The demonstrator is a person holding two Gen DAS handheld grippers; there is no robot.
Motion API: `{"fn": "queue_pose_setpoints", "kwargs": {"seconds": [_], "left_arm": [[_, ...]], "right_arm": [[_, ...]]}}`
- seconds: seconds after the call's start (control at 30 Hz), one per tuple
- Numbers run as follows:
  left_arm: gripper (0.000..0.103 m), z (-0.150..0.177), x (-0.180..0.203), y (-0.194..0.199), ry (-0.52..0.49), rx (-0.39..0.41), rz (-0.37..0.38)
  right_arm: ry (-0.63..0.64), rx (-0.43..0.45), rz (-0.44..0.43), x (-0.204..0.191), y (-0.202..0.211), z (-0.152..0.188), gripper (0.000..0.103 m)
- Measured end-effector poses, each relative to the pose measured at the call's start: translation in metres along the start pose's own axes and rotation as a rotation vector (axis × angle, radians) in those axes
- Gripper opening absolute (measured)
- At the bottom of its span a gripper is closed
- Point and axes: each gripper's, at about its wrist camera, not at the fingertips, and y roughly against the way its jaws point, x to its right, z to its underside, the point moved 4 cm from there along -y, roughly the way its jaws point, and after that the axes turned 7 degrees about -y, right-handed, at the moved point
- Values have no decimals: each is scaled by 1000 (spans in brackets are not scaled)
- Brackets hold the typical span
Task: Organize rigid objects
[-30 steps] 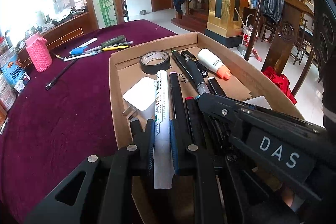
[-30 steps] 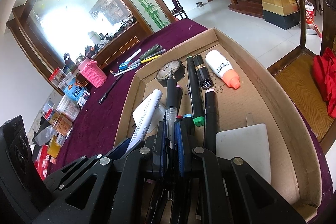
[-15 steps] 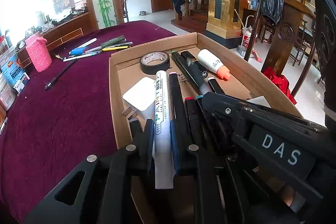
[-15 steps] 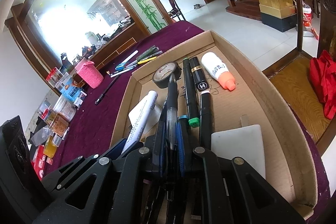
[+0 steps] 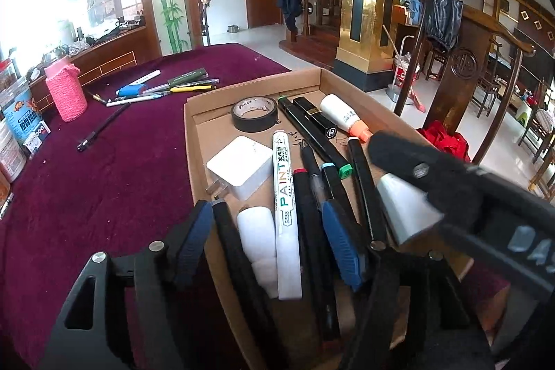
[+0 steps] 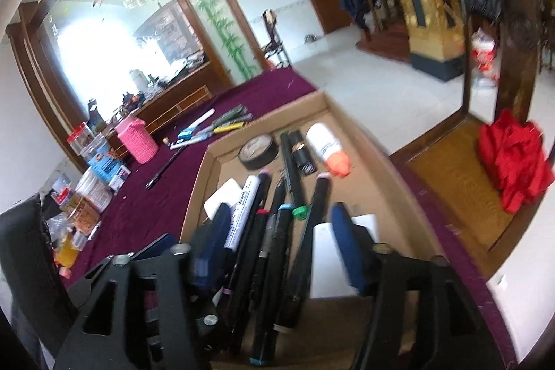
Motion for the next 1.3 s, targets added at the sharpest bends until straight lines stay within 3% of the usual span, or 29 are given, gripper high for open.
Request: {"fn": "queue_pose_setpoints", "kwargs": {"seconds": [0.03, 0.17, 0.37, 0.47, 0.67, 0.8, 0.9, 1.03, 1.17, 1.3], "left_arm": [[71, 0, -1, 4, 0, -1, 3], [80, 4, -12, 30, 8, 13, 32], [80, 27, -40, 73, 60, 16, 102], [80, 48, -48, 93, 57, 19, 67], [84, 82, -35, 127, -37, 144, -95], [86, 87, -26, 139, -76, 158, -94], [86, 85, -21, 146, -89, 163, -102], [86, 86, -14, 165, -151, 254, -253], [86, 88, -6, 158, -187, 213, -183], [86, 92, 2, 151, -211, 189, -180]], "right_arm": [[10, 20, 16, -1, 7, -1, 73], [87, 87, 78, -11, 36, -1, 79], [173, 193, 107, -24, 76, 21, 91], [199, 194, 95, -31, 86, 43, 91], [202, 203, 137, -33, 100, 86, 91], [204, 244, 191, -29, 110, 90, 91], [204, 251, 181, -27, 115, 90, 91], [208, 262, 183, -27, 117, 90, 91], [217, 264, 183, -29, 116, 93, 91], [220, 252, 183, -29, 113, 96, 91]]}}
